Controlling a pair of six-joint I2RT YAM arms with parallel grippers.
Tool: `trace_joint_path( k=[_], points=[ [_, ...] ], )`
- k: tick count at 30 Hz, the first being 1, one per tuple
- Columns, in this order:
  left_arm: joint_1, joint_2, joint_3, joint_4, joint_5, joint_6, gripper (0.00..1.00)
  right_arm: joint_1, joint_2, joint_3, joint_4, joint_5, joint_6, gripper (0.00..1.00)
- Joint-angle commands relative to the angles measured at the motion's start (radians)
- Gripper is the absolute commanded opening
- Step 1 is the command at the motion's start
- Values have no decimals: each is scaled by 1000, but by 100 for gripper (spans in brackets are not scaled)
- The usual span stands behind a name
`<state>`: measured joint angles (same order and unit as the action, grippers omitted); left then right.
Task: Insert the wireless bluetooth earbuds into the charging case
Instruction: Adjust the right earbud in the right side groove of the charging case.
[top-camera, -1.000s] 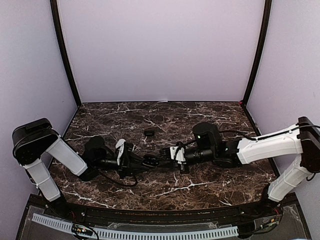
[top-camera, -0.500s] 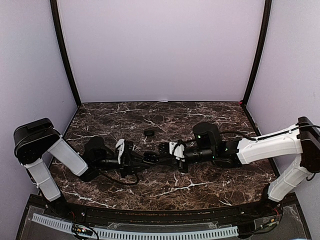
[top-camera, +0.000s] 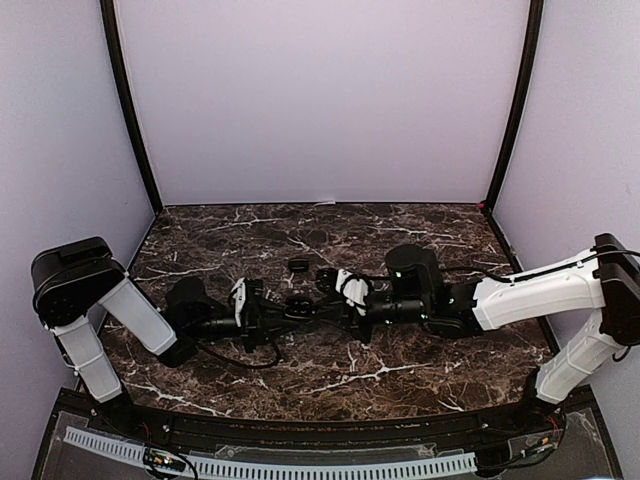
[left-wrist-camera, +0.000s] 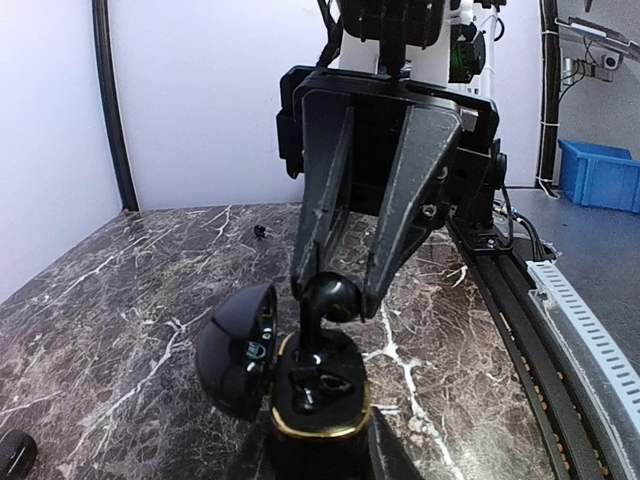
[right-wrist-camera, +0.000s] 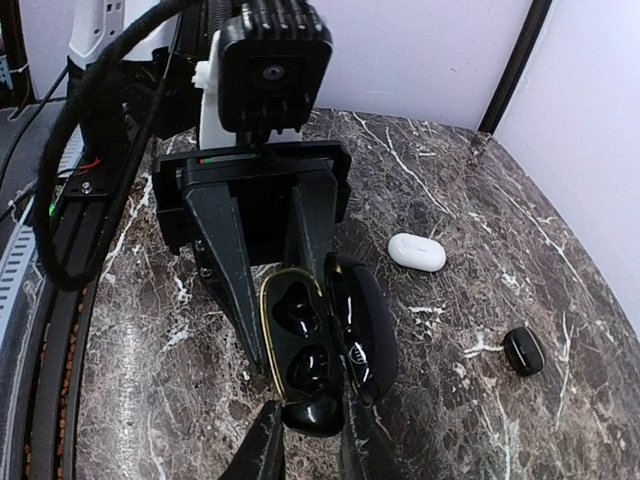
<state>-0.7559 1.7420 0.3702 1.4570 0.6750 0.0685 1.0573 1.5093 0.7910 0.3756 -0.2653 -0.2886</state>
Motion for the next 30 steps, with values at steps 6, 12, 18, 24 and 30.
trace_joint_path(
  k=[6, 12, 18, 24, 30],
  points=[
    [-40, -7, 5, 21, -147, 93, 8, 21, 37, 39, 6, 48, 189, 19],
    [-69, -22, 2, -15, -212, 177, 8, 23, 52, 55, -11, 85, 266, 19],
    [-85, -22, 4, -22, -255, 205, 8, 23, 67, 78, -40, 114, 357, 19],
    [-87, -16, 10, -24, -259, 194, 8, 26, 59, 62, -13, 71, 394, 26],
    [-87, -16, 4, -24, -250, 188, 8, 25, 25, 18, 19, 34, 373, 35]
  ],
)
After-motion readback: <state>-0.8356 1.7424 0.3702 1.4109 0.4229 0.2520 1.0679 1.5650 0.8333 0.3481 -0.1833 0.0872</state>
